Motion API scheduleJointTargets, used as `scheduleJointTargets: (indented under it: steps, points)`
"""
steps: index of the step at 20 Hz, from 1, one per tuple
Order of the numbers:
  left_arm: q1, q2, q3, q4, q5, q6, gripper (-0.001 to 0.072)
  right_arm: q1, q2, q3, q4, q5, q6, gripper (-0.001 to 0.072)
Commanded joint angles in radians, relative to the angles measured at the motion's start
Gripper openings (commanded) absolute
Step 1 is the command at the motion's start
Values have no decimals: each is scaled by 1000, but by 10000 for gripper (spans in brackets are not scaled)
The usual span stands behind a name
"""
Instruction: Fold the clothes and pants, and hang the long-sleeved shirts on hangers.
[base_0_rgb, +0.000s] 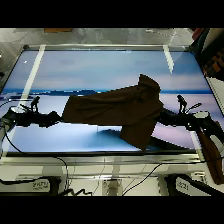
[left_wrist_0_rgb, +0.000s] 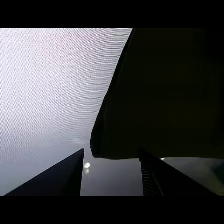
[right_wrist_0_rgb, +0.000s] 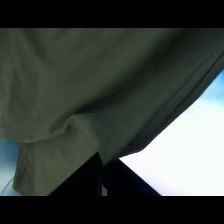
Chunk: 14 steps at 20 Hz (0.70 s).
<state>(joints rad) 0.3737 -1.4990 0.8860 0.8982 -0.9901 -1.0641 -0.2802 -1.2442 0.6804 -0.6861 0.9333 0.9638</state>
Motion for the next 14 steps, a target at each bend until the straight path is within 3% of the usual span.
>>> scheduleJointTargets:
  steps: [1, 2, 4, 5, 8, 14]
  points:
    - [1, -55, -1, -163, 5, 107, 397, 1, 1, 1, 1, 0, 2, 11]
    - [-6, -71, -1, -205, 6, 116, 382, 1, 1, 1, 1, 1, 3, 11]
    - [-15, -83, -1, -230, 5, 142, 175, 1, 1, 1, 1, 2, 3, 11]
    - [-17, -83, -1, -234, 5, 157, 8, 1, 1, 1, 1, 2, 3, 11]
    - [-13, -76, 23, -284, -50, 170, 13, 0, 24, 11, -4, 27, 2, 11]
    - [-10, 56, 273, -492, -335, 264, 13, 1, 232, 247, -10, 101, 5, 10]
